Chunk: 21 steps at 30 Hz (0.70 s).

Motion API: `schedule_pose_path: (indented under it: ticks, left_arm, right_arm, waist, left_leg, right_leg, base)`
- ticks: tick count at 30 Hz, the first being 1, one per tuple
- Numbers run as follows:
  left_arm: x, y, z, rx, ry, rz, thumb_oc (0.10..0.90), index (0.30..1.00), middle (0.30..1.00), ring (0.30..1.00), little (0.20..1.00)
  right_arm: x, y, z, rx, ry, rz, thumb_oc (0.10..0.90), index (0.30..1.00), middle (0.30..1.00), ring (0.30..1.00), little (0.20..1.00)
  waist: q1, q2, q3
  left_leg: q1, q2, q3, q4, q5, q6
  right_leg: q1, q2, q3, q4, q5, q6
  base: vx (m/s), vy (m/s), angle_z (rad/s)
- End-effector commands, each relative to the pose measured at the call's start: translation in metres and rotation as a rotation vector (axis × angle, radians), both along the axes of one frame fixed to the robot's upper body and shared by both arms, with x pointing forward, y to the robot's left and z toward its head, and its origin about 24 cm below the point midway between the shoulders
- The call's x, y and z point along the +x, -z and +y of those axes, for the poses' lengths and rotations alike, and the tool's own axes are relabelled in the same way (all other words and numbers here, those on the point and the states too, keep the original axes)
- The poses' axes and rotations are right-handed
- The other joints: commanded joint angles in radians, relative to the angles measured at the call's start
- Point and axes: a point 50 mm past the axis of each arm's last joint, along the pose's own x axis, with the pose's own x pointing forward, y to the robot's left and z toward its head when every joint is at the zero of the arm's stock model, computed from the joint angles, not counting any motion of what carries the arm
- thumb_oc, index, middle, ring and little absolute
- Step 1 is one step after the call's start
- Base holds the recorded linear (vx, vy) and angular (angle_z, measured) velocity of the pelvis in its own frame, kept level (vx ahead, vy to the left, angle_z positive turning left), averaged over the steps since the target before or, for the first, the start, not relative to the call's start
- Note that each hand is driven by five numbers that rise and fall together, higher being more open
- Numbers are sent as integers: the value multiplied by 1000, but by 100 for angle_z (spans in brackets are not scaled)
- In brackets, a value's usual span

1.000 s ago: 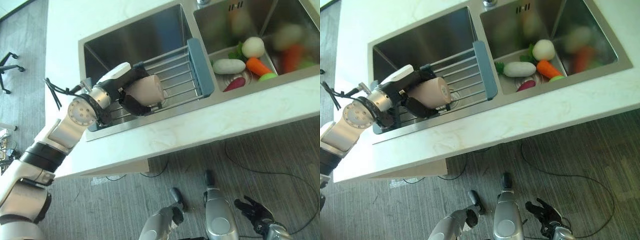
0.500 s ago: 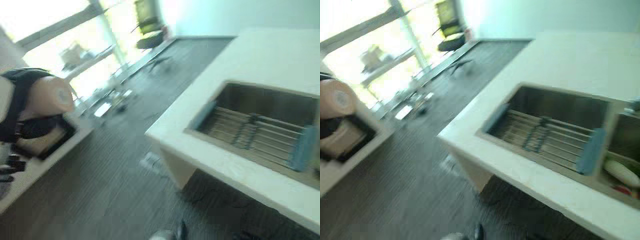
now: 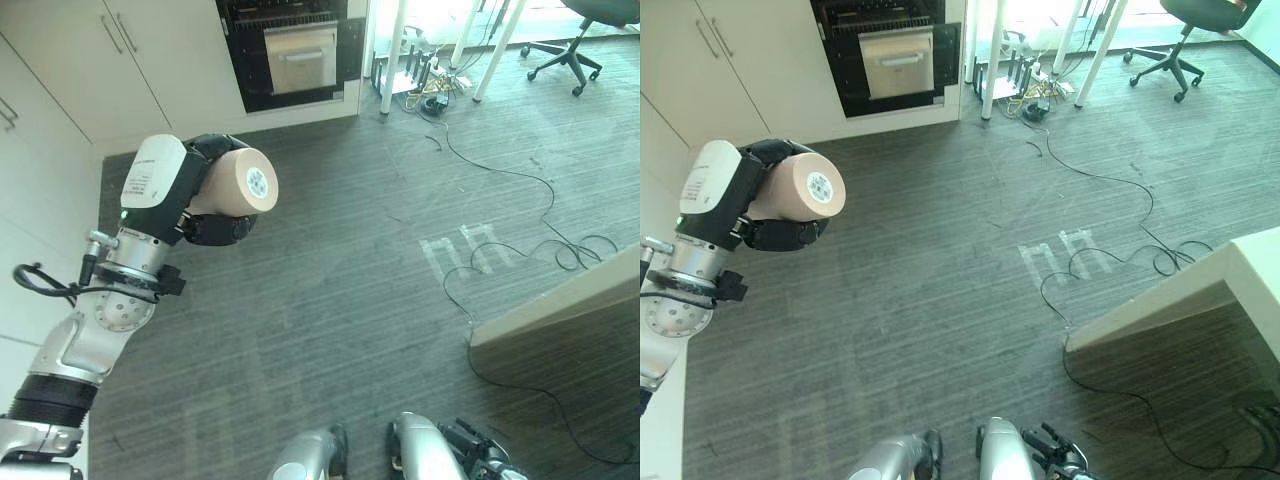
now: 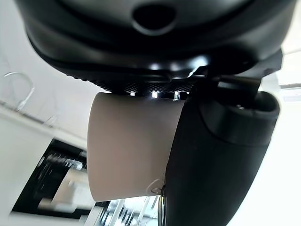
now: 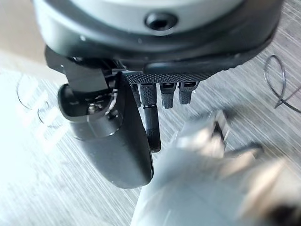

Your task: Place the dishes in the dishwasher.

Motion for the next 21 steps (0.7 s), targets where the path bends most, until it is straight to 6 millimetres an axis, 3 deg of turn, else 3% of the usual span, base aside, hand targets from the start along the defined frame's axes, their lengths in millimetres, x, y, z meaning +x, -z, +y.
schedule_pose_path:
  ticks: [1,2,5,7,8,9,10,11,13,14,15,16,17,18,19,20,21]
  left_arm:
    - [-23,-46,4,82,3,-166,400,300,300,300,300]
    - [-23,-48,3,90,8,-165,400,300,300,300,300]
    - [-24,-46,1,86,9,-156,400,300,300,300,300]
    - [-25,-43,0,86,10,-151,400,300,300,300,300]
    - [-27,-41,-3,85,22,-159,400,300,300,300,300]
    - [-28,-41,-4,84,30,-168,400,300,300,300,300]
    - [-29,-42,-4,81,35,-170,400,300,300,300,300]
    - [-31,-45,-4,76,51,-166,400,300,300,300,300]
    - [-31,-47,-3,81,68,-161,400,300,300,300,300]
    - [-32,-46,-1,90,63,-156,400,300,300,300,300]
    - [-32,-44,3,88,40,-156,400,300,300,300,300]
    - [-33,-43,6,89,27,-156,400,300,300,300,300]
    - [-36,-35,11,89,-9,-143,400,300,300,300,300]
    - [-41,-26,15,93,-8,-139,400,300,300,300,300]
    - [-46,-22,20,110,-9,-144,400,300,300,300,300]
    - [-53,-21,28,117,-25,-116,400,300,300,300,300]
    - [-58,-19,31,144,-43,-109,400,300,300,300,300]
  right_arm:
    - [-14,1,-9,-27,-20,39,800,900,900,900,900]
    - [-14,1,-10,-23,-20,37,800,900,900,900,900]
    - [-12,0,-13,-27,-20,44,800,900,900,900,900]
    - [-8,-2,-14,-36,-32,38,800,900,900,900,900]
    - [-3,-5,-17,-52,-63,14,800,900,900,900,900]
    - [1,-9,-20,-65,-79,-12,800,900,900,900,900]
    - [3,-11,-23,-74,-83,-26,800,900,900,900,900]
    - [4,-13,-28,-78,-65,-42,800,900,900,900,900]
    - [2,-15,-34,-79,-47,-56,800,900,900,900,900]
    - [6,-16,-35,-81,-68,-57,800,900,900,900,900]
    - [13,-17,-33,-83,-98,-57,800,900,900,900,900]
    - [17,-17,-31,-81,-107,-54,800,900,900,900,900]
    - [21,-15,-25,-79,-131,-36,800,900,900,900,900]
    - [21,-13,-23,-84,-126,-20,800,900,900,900,900]
    - [21,-12,-20,-93,-131,-19,800,900,900,900,900]
    - [25,-11,-14,-93,-136,-12,800,900,900,900,900]
    - [25,-9,-7,-76,-116,-29,800,900,900,900,900]
  waist:
    - [-18,-31,-100]
    - [-20,-25,-100]
    - [-21,-6,-122]
    - [-20,-2,-131]
    - [-17,-6,-131]
    - [-16,-11,-124]
    - [-14,-13,-118]
    - [-8,-23,-106]
    - [-2,-29,-97]
    - [11,-37,-82]
    - [28,-42,-76]
    - [42,-45,-73]
    - [72,-25,-66]
    - [90,-9,-72]
    - [99,-9,-84]
    - [125,-18,-100]
    - [129,-15,-103]
  left_leg:
    - [-26,4,-62,51,-103,38]
    - [-6,6,-64,51,-114,37]
    - [80,20,-68,51,-114,5]
    - [113,28,-63,51,-65,-25]
    - [146,55,-36,101,106,-84]
    - [77,68,-16,271,195,-125]
    - [20,68,-5,389,233,-146]
    - [-106,82,28,569,245,-160]
    - [-208,101,51,602,207,-140]
    - [-249,89,61,474,172,-114]
    - [-258,67,44,258,174,-100]
    - [-255,57,25,140,192,-101]
    - [-352,61,-34,51,251,-132]
    - [-421,71,-14,51,268,-146]
    - [-410,68,18,51,252,-131]
    - [-349,44,-3,51,195,-97]
    - [-282,26,-22,51,129,-38]
  right_leg:
    - [107,-109,9,-216,226,181]
    - [93,-108,-1,-216,240,180]
    - [144,-90,-34,-216,166,128]
    - [168,-84,-36,-216,136,103]
    - [214,-84,-30,-216,89,68]
    - [239,-86,-24,-216,69,44]
    - [258,-84,-20,-216,59,29]
    - [298,-85,-17,-216,39,8]
    - [335,-81,-11,-216,21,0]
    - [369,-75,24,-216,6,2]
    - [392,-63,72,-216,-13,14]
    - [406,-56,96,-216,-26,21]
    - [439,-15,122,-216,-44,22]
    - [477,0,114,-216,-66,24]
    - [512,-6,103,-216,-96,32]
    - [592,-23,73,-216,-58,74]
    - [508,-75,30,98,97,152]
  base:
    - [468,-109,22]
    - [596,-165,-12]
    - [553,-178,12]
    - [467,-192,57]
    - [517,-275,98]
    - [587,-327,35]
    - [419,-325,-19]
    - [302,-256,49]
    - [382,-191,14]
    - [627,-53,-76]
    - [661,31,-70]
    - [739,91,-124]
    - [787,88,-202]
    - [908,124,-309]
    - [948,167,-269]
    - [932,238,-149]
    - [782,193,-74]
